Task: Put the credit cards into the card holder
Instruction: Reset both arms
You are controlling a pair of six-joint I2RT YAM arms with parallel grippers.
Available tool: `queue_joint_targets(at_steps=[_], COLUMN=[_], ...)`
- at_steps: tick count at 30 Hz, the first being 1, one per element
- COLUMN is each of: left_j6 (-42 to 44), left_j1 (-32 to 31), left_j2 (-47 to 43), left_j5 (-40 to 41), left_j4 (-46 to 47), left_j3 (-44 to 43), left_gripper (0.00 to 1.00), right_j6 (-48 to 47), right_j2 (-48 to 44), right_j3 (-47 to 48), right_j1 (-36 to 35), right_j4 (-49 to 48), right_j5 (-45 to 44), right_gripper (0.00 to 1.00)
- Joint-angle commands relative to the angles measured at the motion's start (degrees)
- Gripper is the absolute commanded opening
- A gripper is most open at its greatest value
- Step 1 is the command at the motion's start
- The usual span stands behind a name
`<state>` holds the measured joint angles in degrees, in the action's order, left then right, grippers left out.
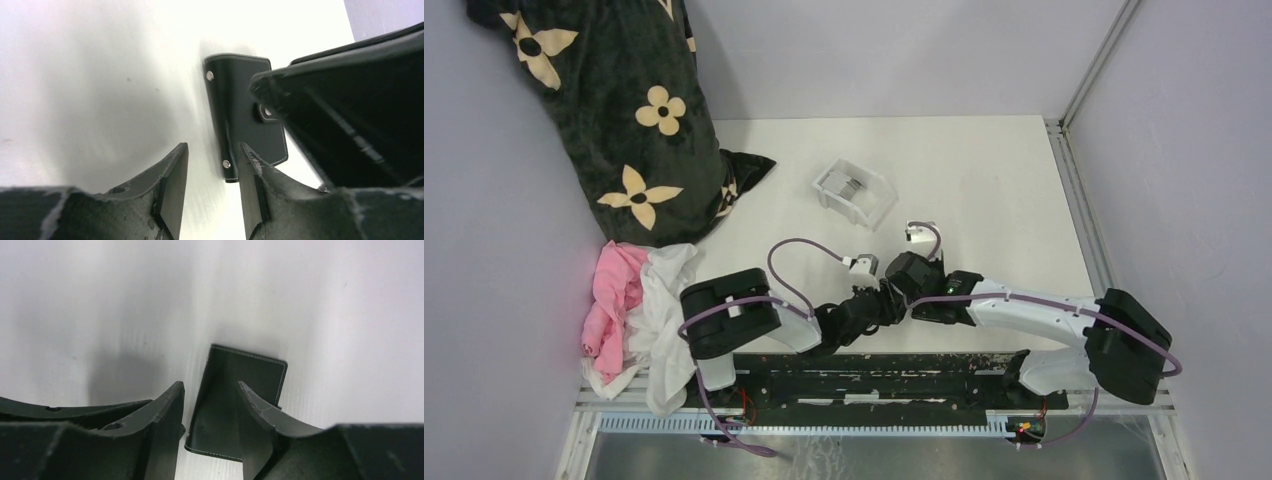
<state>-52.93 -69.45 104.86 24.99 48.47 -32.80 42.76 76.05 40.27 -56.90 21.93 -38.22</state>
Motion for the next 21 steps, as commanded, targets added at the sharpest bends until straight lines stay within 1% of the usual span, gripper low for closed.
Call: queue_joint_targets(at_steps=[1,3,5,6,8,9,11,13,14,18,21], left_j6=[7.3,11.1,14.4,15.9,19.5,21.1,24.0,26.5,27.4,30.7,31.1], left_j1=[0.7,1.1,1.9,2.7,5.3,6.9,10.3,13.2,14.6,15.9,16.2], left_j2=[-9.7,-14.3,-19.5,-21.9,-26.2,-28.2,-32.2,-35.1,-36.4,-38.7,-39.1], left_j5=[9.7,13.1,17.4,18.7,18.7,18.4,16.8,15.8,15.4,15.1,15.1], left_j4=[-5.5,-9.4,-13.9,-15.7,-16.8,-17.1,-17.9,-18.3,-18.4,-18.3,-18.2], left_j3=[1.4,1.3,1.1,1.3,2.6,3.2,4.6,5.9,6.5,8.4,9.2], left_gripper=[0.51,0.55,0.63,0.66,0.67,0.70,0.72,0.75,0.77,0.80,0.81], right_j6=[-6.6,-7.9,-9.1,-9.7,-10.4,-10.5,-9.1,-7.3,-5.9,-0.6,1.0], right_j2=[-5.8,-8.9,-12.6,-14.6,-18.1,-19.7,-22.3,-23.8,-24.4,-26.1,-27.1], right_j3=[5.2,5.6,4.9,3.8,2.3,1.6,0.5,-0.5,-0.8,-1.5,-1.5], right_j1=[0.2,1.8,3.5,4.3,5.6,6.1,6.4,6.6,6.5,6.5,6.5], right_j4=[0.7,2.3,3.5,3.4,4.1,4.8,6.6,8.4,9.4,13.7,15.1], right_j5=[-6.6,-9.6,-11.4,-12.2,-13.3,-14.2,-16.7,-18.9,-19.9,-25.2,-26.8], right_gripper=[0.50,0.57,0.65,0.67,0.74,0.78,0.90,0.98,1.00,1.00,0.99])
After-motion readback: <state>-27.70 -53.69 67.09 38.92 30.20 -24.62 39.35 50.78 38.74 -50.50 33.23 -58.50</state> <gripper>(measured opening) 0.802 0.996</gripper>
